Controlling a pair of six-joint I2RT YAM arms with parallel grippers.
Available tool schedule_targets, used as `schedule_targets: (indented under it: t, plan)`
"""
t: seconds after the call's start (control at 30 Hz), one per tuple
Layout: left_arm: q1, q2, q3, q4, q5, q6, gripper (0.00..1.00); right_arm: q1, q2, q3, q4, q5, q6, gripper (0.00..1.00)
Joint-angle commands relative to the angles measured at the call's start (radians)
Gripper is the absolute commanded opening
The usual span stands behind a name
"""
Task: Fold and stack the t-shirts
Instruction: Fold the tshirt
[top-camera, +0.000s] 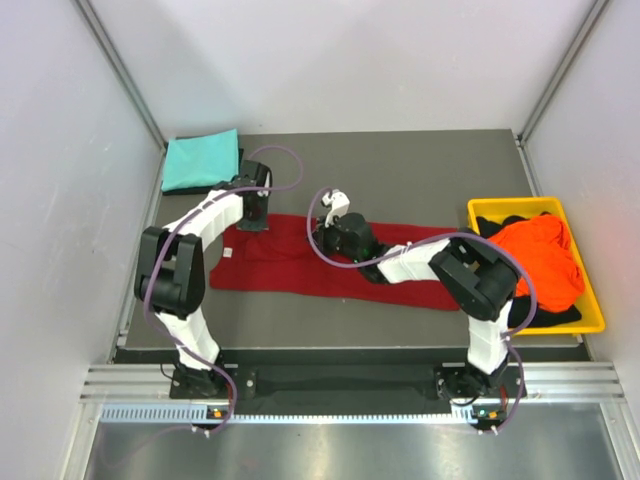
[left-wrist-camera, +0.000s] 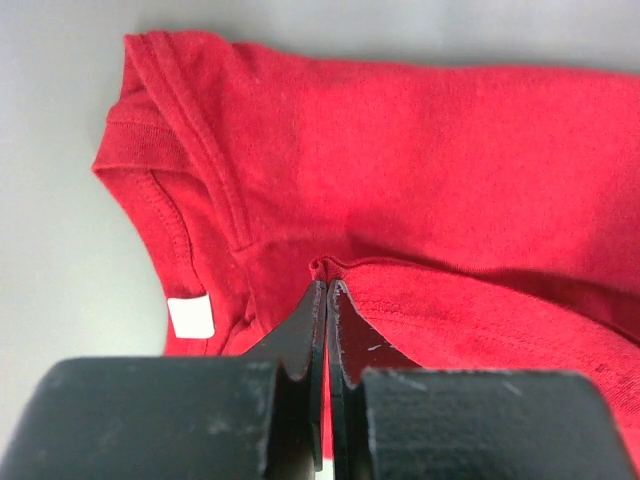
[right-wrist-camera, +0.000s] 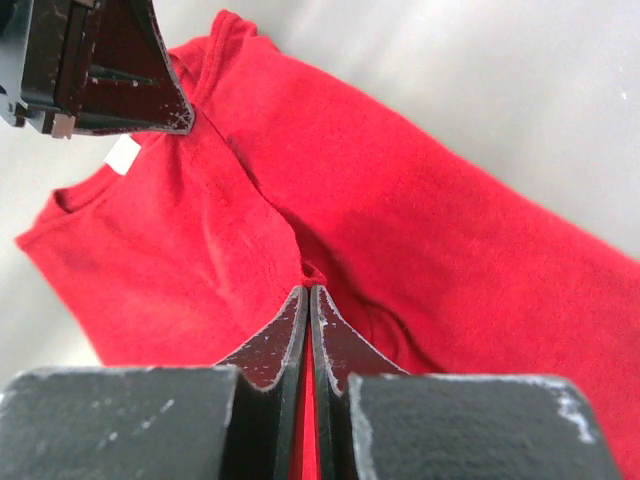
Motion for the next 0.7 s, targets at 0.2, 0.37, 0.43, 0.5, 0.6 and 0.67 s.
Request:
schedule_targets:
  t: [0.2, 0.37, 0.43, 0.5, 0.6, 0.67]
  plan:
    - [0.012, 0.079, 0.152, -0.028, -0.053, -0.052, 0.0, -0.053, 0.038, 0.113, -0.027, -0.002, -0.092, 0.01]
    - [0.018, 0.157, 0.246, -0.109, -0.073, -0.083, 0.0, -0.064, 0.021, 0.129, -0.073, -0.026, -0.103, 0.17]
    - [0.017, 0.181, 0.287, -0.155, -0.114, -0.099, 0.23, -0.065, 0.01, 0.154, -0.141, -0.039, -0.103, 0.23]
    - [0.017, 0.171, 0.283, -0.165, -0.171, -0.094, 0.42, -0.064, -0.005, 0.15, -0.169, -0.042, -0.086, 0.31]
    - [0.018, 0.1, 0.226, -0.13, -0.193, -0.078, 0.5, -0.065, -0.049, 0.114, -0.203, -0.053, -0.048, 0.4]
    - [0.018, 0.039, 0.186, -0.116, -0.164, -0.067, 0.5, -0.065, -0.083, 0.074, -0.206, -0.057, -0.013, 0.43]
